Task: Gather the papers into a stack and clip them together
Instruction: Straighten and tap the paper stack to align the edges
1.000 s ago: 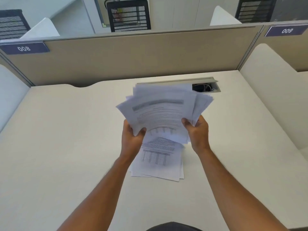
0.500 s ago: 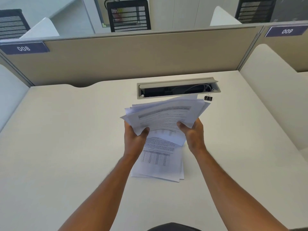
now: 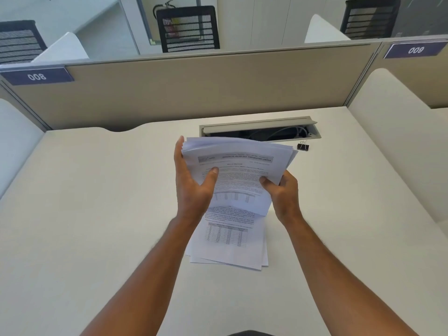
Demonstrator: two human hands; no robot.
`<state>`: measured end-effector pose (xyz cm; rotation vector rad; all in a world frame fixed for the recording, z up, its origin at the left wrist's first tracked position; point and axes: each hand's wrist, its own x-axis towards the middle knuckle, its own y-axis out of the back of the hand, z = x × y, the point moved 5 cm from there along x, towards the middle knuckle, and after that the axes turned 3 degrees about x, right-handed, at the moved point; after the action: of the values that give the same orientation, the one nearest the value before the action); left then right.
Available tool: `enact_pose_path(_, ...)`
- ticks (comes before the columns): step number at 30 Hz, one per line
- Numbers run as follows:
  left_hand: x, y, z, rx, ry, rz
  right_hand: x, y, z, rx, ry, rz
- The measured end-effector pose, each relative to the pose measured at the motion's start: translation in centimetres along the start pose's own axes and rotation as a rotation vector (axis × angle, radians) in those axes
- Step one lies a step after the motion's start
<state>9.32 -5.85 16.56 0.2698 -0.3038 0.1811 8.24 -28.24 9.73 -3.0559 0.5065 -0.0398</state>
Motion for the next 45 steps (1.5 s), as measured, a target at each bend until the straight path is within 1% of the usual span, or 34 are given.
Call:
enact_pose_path(2,0.1,0.3,0.8,-0.014,-0.036,0.053,0.0,-0.1,-0.2,-0.014,0.010,-0.011)
enact_pose_path(4,0.4,0.8,1.8,0.005,-0.123,0.114,-0.1,-0.2,-0.3,-0.021,0.018,-0.020)
enact_pose_path(6,0.8,1.0,3.0,0.127,-0.267,0.142,-0.1,-0.2,-0.4,-0.024,0.022,-0.021)
enact_pose_path(8,1.2,0.8,3.5,0.236,-0.368,0.113,-0.1,-0.2,-0.5,-0.022,0.023,-0.019)
enact_pose_path(12,1.5,0.8,3.0,0.287,-0.403,0.086,-0.1,-0.2,-0.5,-0.026,0.017,-0.024)
enact_pose_path(16,1.5,1.1,2.9,0.277,-0.451,0.112,0.0,-0.1,-0.3,-0.028,0.007,-0.021)
enact_pose_path(22,1.6,1.8,2.6,0.278,-0.435,0.166,0.1,0.1,-0.1,-0.039,0.000,-0.008)
enact_pose_path(29,2.0,2.6,2.4,0.274,-0.474,0.243,0.0,0.1,-0.1,-0.033,-0.009,-0.002)
enact_pose_path(35,2.4,2.8,1.8,0.284,-0.524,0.227,0.1,0.0,-0.2,-0.031,-0.015,-0.008)
enact_pose_path(39,2.8,3.1,1.4,0.253,-0.496,0.267,0.1,-0.1,-0.2,-0.029,-0.017,-0.011)
enact_pose_path(41,3.1,3.1,0.9,0.196,-0.423,0.229,0.1,0.0,-0.2,-0.026,-0.015,-0.012)
enact_pose_path(43,3.2,2.8,0.1,0.113,-0.259,0.122,0.1,0.1,-0.2,-0.021,-0.012,-0.016)
enact_pose_path(45,2.9,2.1,-1.4,-0.023,-0.032,-0.011,0.1,0.1,-0.3,-0.016,-0.009,-0.021)
